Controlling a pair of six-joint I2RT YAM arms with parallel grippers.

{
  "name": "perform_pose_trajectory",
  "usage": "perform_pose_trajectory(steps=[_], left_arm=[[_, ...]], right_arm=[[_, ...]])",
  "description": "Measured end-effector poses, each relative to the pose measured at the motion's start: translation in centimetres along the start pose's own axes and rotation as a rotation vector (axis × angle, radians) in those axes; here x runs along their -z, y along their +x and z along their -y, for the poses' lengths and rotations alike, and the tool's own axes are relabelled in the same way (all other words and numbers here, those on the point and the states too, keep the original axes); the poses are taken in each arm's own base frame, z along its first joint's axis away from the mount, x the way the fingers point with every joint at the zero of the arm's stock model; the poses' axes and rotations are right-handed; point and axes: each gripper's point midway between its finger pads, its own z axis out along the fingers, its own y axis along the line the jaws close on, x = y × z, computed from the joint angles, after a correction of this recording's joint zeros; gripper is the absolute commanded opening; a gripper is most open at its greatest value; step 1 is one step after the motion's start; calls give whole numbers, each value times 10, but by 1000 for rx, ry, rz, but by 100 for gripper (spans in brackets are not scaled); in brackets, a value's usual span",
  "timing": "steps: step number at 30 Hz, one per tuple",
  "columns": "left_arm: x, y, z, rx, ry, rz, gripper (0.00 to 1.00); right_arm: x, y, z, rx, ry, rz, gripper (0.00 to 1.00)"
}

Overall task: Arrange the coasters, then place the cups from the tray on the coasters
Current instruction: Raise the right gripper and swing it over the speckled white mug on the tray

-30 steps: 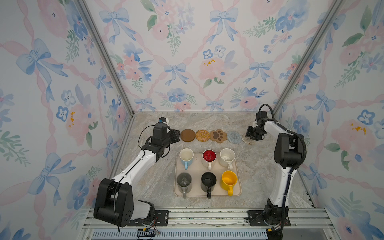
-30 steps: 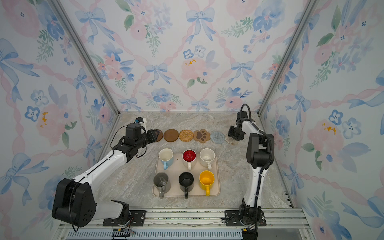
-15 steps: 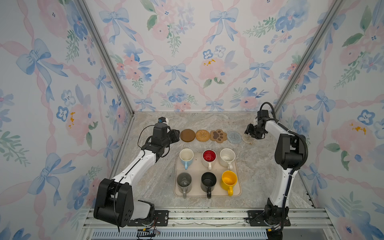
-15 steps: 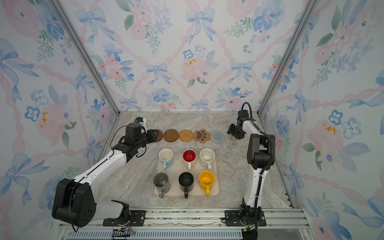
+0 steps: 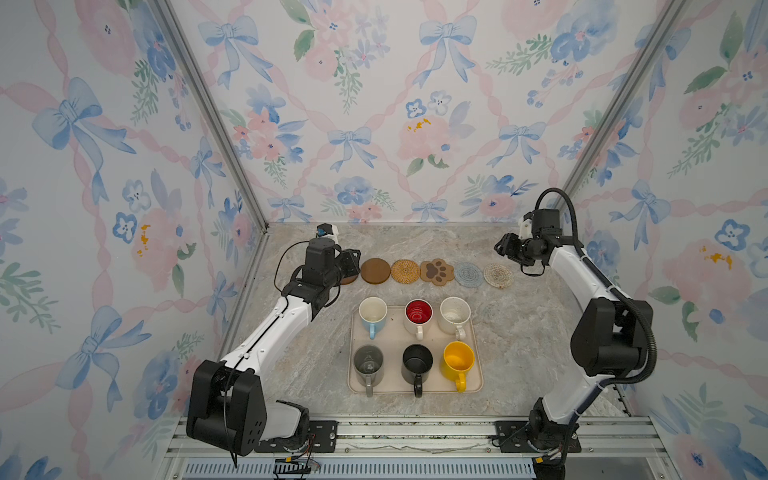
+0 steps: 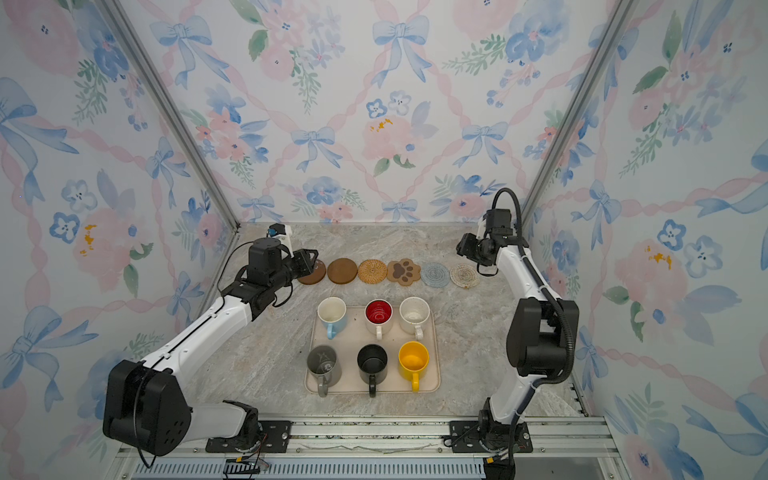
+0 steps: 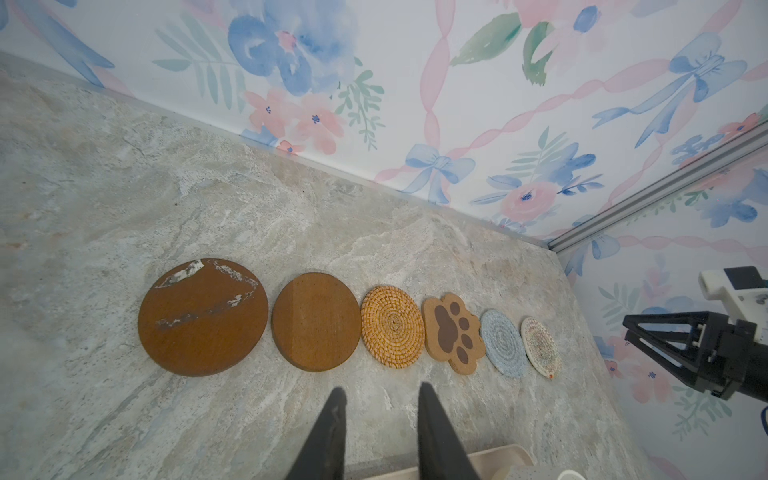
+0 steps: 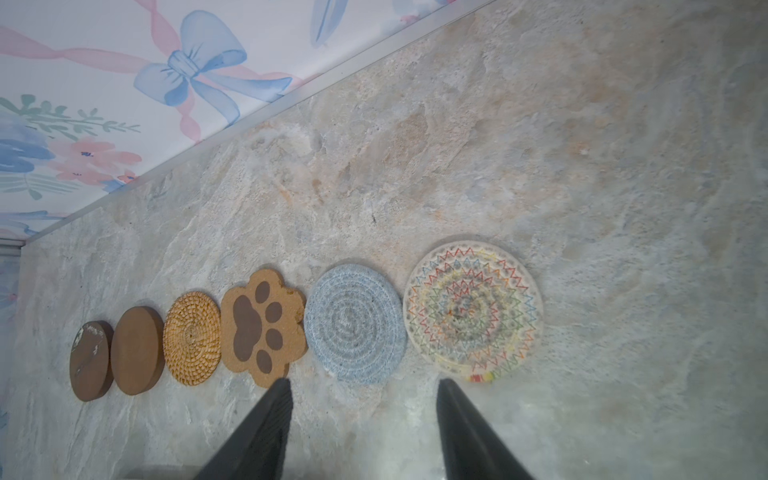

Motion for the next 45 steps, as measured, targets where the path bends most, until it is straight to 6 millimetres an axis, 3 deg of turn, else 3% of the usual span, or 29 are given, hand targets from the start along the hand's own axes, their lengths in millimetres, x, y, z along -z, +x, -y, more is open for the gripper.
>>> perform_pose_trajectory(steps=[5,9,16,20,25,28,32,40,45], left_arm=[[5,0,9,-38,-11,24,29],[10,18,14,-72,-15,9,33],[27,56,28,-157,-24,-4,38],[33,69,18,-174,-54,10,41],[29,90,1,-198,-88,-19,47],[28,89,3,-206,-84,-12,49],[28,84,3,-221,-87,17,61],[28,93,-11,-252,-124,34,69],[29,89,-9,-256,-114,58,73]], right_arm=[[32,45,-42,113,-49,-21,61],[62,78,-71,215,-79,-22,66],[112,113,-78,338,-59,3,69],[131,132,-79,382,-62,3,71],[127,175,-77,442,-49,-103,76],[125,198,-72,476,-23,-184,76],[128,217,-70,497,-5,-241,81],[121,256,-60,483,5,-322,88],[107,268,-55,441,24,-354,87]])
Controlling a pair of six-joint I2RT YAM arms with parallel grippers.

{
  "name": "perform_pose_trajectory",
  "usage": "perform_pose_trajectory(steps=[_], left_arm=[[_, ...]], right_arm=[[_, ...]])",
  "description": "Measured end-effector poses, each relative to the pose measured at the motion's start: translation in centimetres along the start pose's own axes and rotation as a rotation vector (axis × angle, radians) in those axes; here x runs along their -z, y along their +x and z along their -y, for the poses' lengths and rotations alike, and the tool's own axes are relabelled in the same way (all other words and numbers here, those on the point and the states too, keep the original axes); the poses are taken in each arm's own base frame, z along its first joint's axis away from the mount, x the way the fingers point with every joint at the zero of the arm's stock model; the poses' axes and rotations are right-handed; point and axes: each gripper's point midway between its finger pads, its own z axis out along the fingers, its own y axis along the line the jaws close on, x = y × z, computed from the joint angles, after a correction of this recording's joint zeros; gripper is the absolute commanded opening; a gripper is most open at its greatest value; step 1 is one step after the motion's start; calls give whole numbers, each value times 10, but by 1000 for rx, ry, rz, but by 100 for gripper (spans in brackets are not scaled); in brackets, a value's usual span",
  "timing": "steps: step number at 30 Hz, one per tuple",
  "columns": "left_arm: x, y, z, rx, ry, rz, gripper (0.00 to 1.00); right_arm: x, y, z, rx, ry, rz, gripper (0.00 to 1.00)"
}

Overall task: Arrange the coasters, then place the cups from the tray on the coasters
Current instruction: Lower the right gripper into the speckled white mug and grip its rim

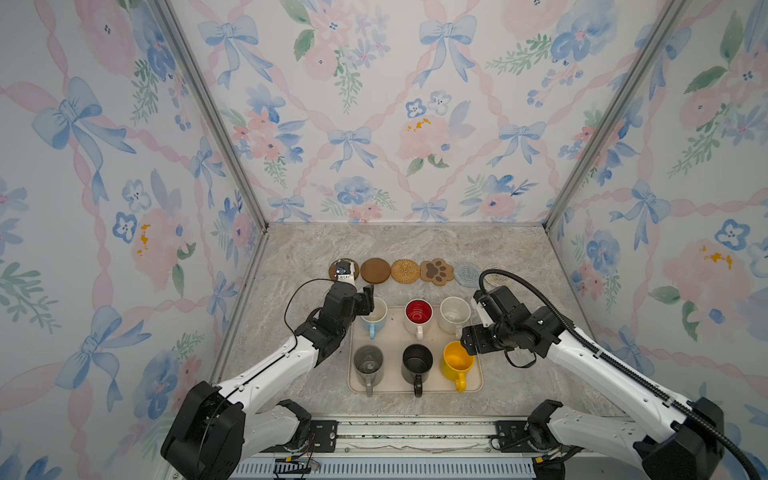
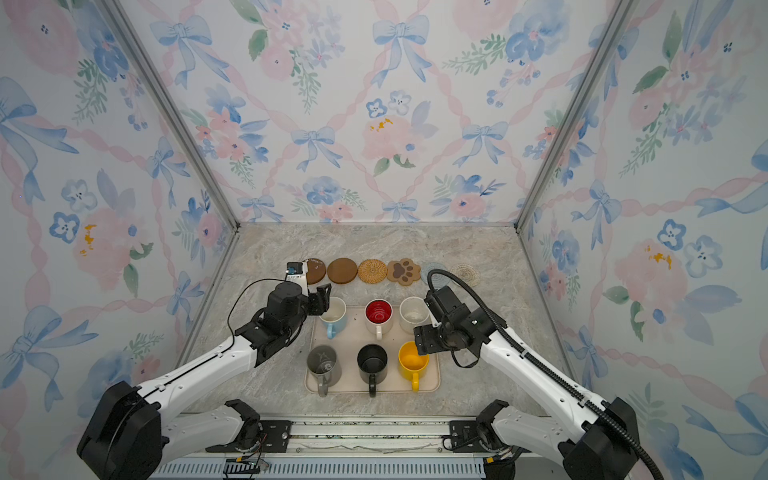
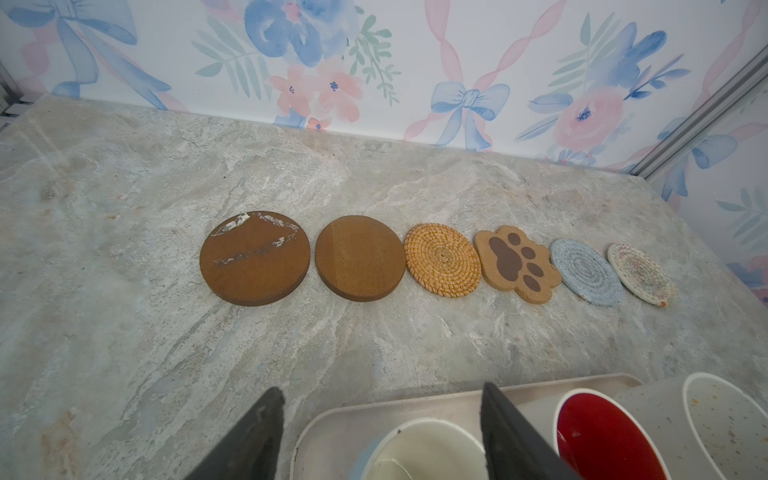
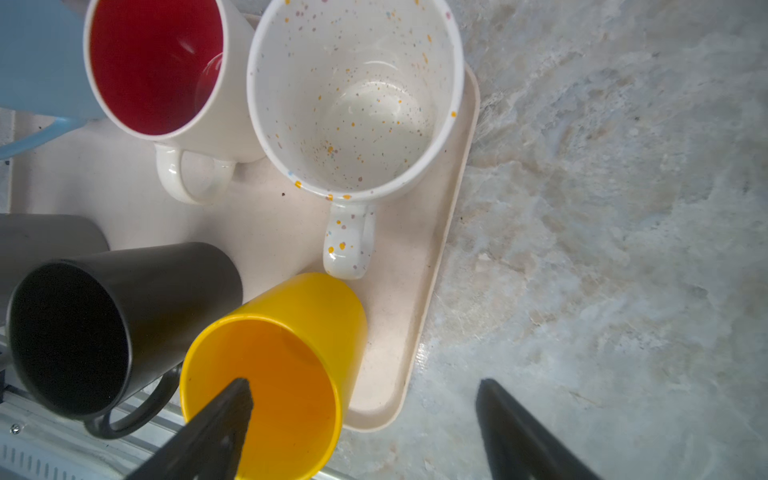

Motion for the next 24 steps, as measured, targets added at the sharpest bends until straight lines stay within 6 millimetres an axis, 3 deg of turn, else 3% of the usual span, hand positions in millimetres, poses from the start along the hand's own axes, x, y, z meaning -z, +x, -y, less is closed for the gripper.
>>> perform_pose_trajectory(steps=[12,24], left_arm=[[0,-5,-1,4,-6,30,78],[-2,-2,-3,3,-11,27,78]], right_arm=[[-39,-15,-14,-62,-19,-40,75],[-49,-26,-14,-159,-49,-34,58]])
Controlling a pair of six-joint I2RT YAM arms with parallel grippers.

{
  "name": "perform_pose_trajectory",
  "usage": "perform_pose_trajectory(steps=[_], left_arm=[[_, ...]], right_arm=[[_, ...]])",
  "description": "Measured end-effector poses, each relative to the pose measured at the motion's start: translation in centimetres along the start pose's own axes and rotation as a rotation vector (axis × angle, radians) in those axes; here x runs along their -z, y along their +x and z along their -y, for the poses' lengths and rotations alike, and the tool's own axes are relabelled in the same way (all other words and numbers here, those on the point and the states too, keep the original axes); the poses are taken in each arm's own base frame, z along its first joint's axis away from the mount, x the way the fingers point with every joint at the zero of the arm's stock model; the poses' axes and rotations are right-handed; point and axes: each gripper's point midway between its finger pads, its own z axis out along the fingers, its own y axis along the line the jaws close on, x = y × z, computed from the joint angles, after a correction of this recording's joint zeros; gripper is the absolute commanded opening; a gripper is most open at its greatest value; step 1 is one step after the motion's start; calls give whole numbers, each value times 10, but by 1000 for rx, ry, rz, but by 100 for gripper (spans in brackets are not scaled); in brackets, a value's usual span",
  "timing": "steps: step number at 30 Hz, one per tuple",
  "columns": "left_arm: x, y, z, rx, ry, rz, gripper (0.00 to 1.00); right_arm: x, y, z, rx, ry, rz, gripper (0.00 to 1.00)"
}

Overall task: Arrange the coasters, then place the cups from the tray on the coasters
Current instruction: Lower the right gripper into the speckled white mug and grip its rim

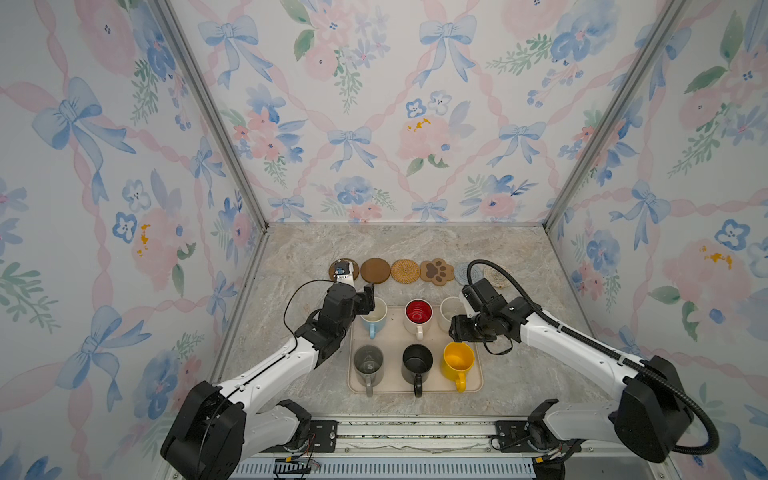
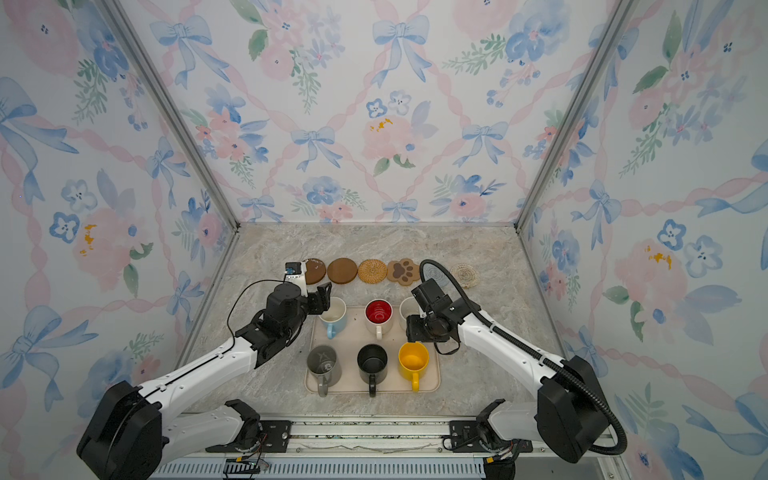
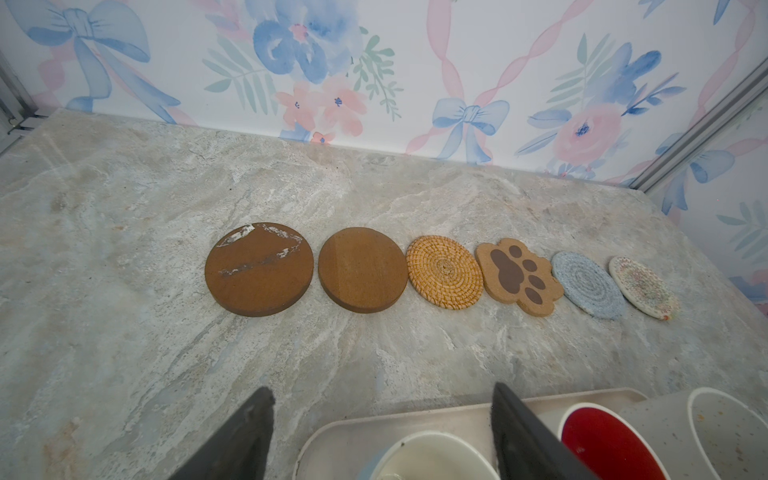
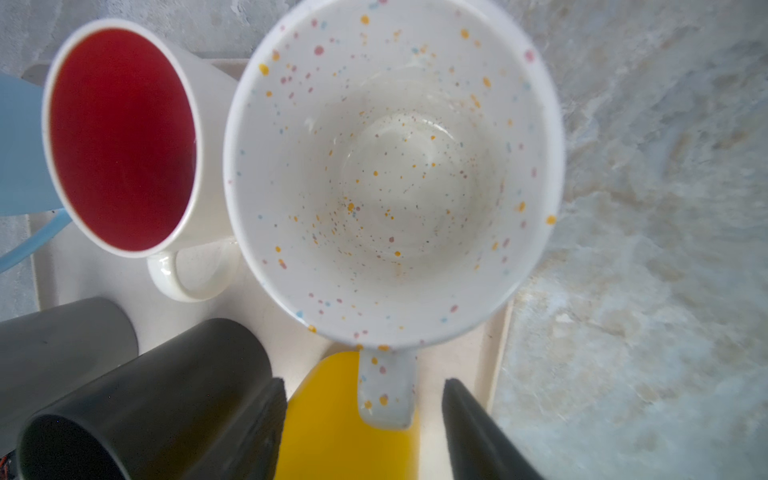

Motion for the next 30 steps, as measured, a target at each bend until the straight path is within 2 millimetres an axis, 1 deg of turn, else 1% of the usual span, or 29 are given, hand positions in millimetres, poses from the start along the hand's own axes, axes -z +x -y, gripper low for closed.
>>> perform_pose_trajectory(steps=[8,17,22,30], left_arm=[[-3,2,-1,-1,-5,-6,78],[-3,-1,-1,5,0,6,78],[-3,-1,-2,6,-4,7,78],[-4,6,-8,5,-13,-8,78]], right_arm=[[-7,0,5,-35,16,-19,47],[-18,1,7,-46,30,-41,40],[-21,0,7,-49,33,-41,35],[-27,1,10,-52,47,-55,27]])
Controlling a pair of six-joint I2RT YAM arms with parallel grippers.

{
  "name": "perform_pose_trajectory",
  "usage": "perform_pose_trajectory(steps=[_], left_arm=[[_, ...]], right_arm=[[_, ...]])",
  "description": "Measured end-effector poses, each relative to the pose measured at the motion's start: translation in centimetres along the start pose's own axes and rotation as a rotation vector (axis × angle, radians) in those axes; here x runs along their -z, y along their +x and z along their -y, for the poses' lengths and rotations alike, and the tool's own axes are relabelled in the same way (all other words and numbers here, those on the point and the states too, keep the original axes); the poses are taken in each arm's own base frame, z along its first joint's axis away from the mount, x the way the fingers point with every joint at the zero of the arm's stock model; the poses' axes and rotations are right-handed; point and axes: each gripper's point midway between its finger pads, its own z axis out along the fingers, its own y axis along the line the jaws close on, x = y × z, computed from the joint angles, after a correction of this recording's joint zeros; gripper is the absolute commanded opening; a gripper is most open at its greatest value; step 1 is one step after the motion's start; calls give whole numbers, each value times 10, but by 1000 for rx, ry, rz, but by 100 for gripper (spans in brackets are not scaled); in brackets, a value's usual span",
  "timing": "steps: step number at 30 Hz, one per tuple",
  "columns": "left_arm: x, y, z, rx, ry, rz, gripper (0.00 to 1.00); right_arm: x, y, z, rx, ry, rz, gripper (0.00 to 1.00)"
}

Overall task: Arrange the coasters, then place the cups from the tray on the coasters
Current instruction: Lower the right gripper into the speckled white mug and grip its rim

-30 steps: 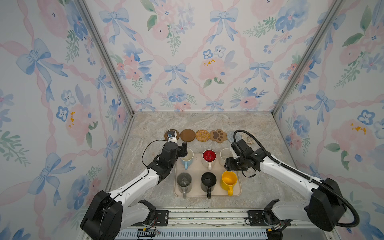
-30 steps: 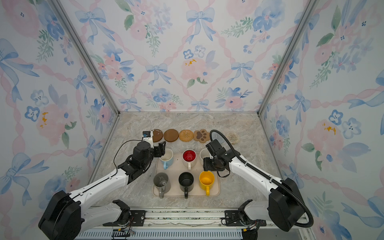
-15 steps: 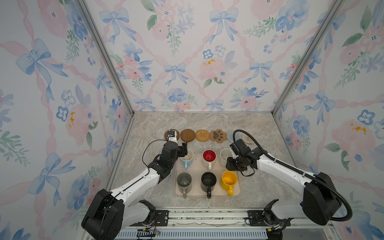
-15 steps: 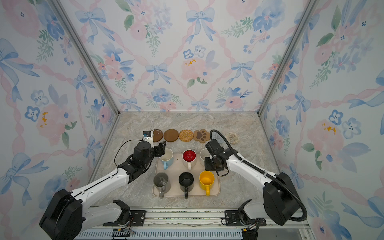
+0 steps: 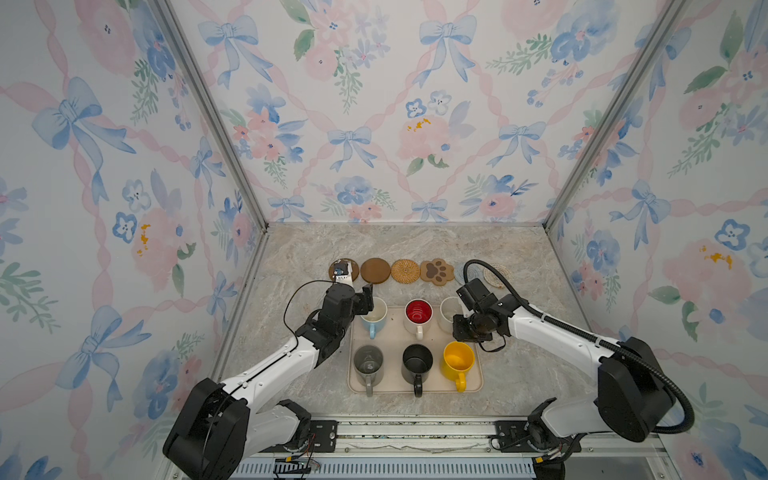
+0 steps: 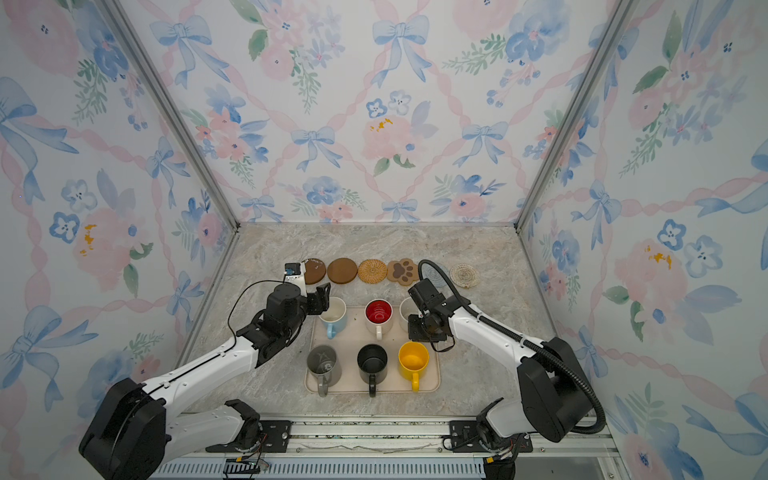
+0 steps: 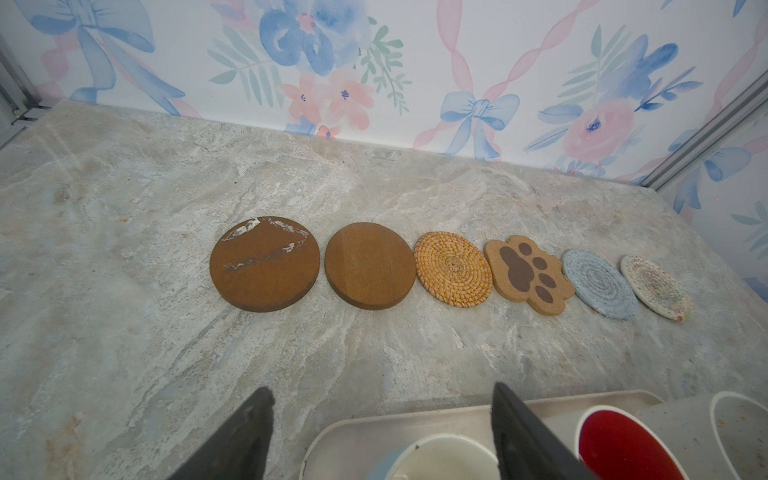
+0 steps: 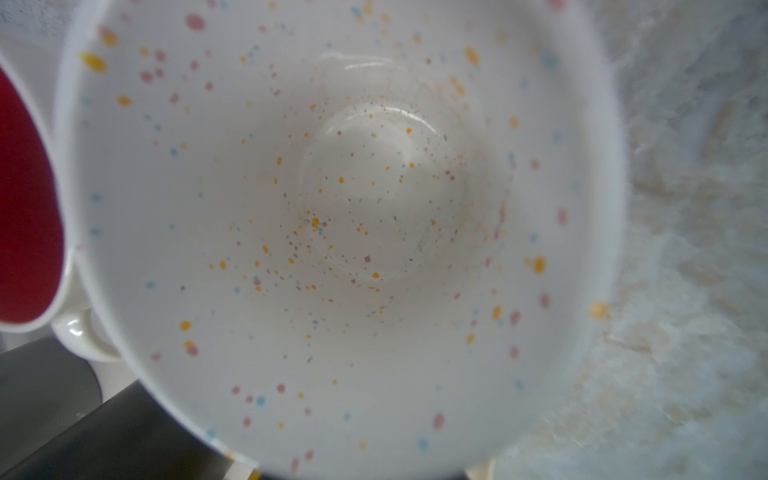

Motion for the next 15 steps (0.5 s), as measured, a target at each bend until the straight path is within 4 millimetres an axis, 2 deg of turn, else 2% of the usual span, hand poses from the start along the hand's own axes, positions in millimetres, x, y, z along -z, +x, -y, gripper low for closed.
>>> perform_pose_trajectory(steps=[5,7,15], left_arm=[[0,1,-2,2,-2,-3,78],[-1,1,-2,3,-1,-4,78],[-1,1,-2,5,7,-6,78]], right_arm=[[0,-3,1,0,10,7,11],[1,-4,2,2,18,10,0],[2,-6,3,20,38,0,0]])
